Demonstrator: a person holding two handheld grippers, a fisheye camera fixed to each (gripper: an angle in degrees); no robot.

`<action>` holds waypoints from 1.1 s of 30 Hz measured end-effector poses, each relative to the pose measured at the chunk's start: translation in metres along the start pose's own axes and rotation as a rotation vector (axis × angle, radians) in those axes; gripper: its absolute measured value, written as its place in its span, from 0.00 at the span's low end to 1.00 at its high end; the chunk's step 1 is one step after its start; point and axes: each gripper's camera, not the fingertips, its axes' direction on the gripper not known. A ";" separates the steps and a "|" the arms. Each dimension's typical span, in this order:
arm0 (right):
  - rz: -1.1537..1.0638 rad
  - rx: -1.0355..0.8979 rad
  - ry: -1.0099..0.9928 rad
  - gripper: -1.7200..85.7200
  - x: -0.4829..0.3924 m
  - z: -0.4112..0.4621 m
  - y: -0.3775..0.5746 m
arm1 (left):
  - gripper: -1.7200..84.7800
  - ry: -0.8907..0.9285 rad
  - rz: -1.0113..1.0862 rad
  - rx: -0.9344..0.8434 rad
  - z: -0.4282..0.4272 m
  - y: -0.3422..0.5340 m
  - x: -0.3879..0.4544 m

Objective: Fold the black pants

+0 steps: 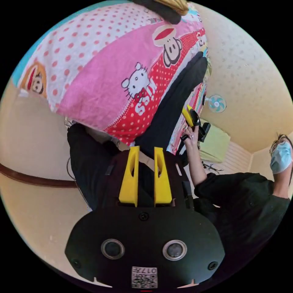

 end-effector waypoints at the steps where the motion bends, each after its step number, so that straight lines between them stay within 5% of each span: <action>1: 0.083 -0.016 -0.016 0.18 0.010 0.010 0.020 | 0.14 -0.039 0.086 -0.021 -0.002 -0.023 0.015; 6: 0.245 0.064 -0.292 0.16 0.014 0.059 0.072 | 0.18 -0.040 0.256 -0.140 0.043 -0.113 0.058; 9: 0.269 -0.012 -0.250 0.10 0.011 0.088 0.079 | 0.12 -0.041 0.235 -0.477 0.118 -0.124 0.061; 12: 0.279 -0.017 -0.257 0.08 0.014 0.087 0.096 | 0.08 -0.027 0.210 -0.432 0.136 -0.083 0.057; 17: 0.030 -0.444 0.032 0.09 -0.021 0.097 0.111 | 0.10 -0.051 0.127 -0.584 0.168 -0.010 0.056; 22: 0.002 -0.205 0.312 0.13 -0.026 0.044 0.040 | 0.15 -0.183 0.180 -0.328 0.142 0.002 0.084; 26: -0.139 0.032 0.245 0.16 -0.046 0.046 -0.087 | 0.15 -0.289 0.365 -0.182 0.141 -0.012 0.125; 33: -0.134 -0.056 0.410 0.20 -0.069 0.172 -0.269 | 0.12 -0.283 0.292 -0.168 0.179 -0.017 0.127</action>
